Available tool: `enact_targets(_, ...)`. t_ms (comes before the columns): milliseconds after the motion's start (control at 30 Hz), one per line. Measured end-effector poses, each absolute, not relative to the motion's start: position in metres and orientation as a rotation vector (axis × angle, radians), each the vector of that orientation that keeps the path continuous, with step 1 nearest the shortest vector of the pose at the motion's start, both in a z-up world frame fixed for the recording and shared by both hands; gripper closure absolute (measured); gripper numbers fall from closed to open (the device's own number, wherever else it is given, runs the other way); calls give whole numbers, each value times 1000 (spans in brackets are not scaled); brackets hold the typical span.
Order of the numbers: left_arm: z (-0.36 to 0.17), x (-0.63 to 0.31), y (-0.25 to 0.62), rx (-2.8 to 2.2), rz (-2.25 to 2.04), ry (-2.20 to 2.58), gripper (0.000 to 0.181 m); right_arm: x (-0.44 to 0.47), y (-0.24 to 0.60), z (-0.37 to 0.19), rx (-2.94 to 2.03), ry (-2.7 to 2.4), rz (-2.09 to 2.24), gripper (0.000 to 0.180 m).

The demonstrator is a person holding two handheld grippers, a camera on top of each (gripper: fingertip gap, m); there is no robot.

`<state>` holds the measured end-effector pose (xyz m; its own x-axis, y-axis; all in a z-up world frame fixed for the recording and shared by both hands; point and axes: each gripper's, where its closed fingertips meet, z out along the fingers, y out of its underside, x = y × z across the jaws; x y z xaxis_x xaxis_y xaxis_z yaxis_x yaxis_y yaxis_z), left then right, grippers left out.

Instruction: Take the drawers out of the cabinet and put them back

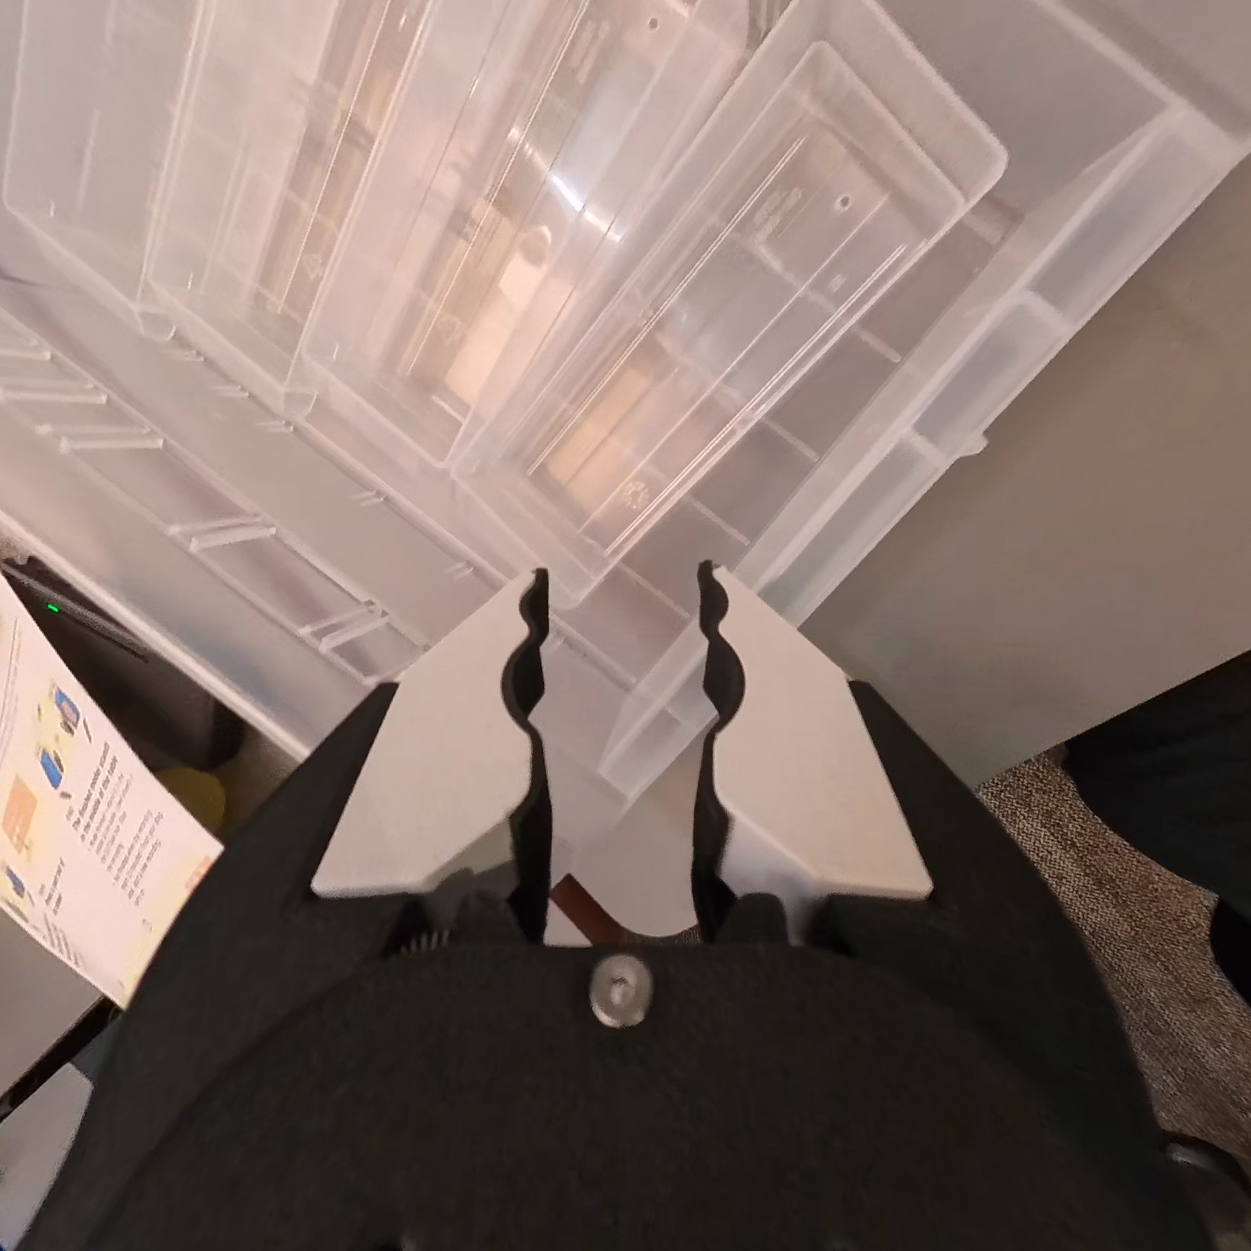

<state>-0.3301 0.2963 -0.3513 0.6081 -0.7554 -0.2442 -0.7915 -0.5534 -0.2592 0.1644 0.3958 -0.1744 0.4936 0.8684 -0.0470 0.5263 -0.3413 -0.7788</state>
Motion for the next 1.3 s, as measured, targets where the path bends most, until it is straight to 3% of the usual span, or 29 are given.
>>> enact_targets(100,-351,-333,296,-2505,125,1239,137,169,408,-166,-1925,-1157,422,97)
enact_targets(267,-354,-331,298,-2484,151,1286,137,162,408,-179,-2046,-1097,761,77)
enact_targets(433,-363,-321,305,-2441,155,1378,144,170,393,-181,-2091,-1035,823,96)
enact_targets(600,-378,-317,307,-2466,194,1461,169,173,363,-180,-2132,-960,769,106)
enact_targets(733,-377,-319,305,-2459,242,1478,178,163,327,-182,-2168,-953,804,116)
enact_targets(1033,-316,-310,283,-2447,272,1417,181,155,314,-181,-2238,-910,676,114)
enact_targets(1167,-276,-268,256,-2413,222,1391,181,154,314,-180,-2252,-915,641,114)
enact_targets(1300,-285,-182,214,-2378,-35,1442,181,153,312,-180,-2231,-905,648,114)
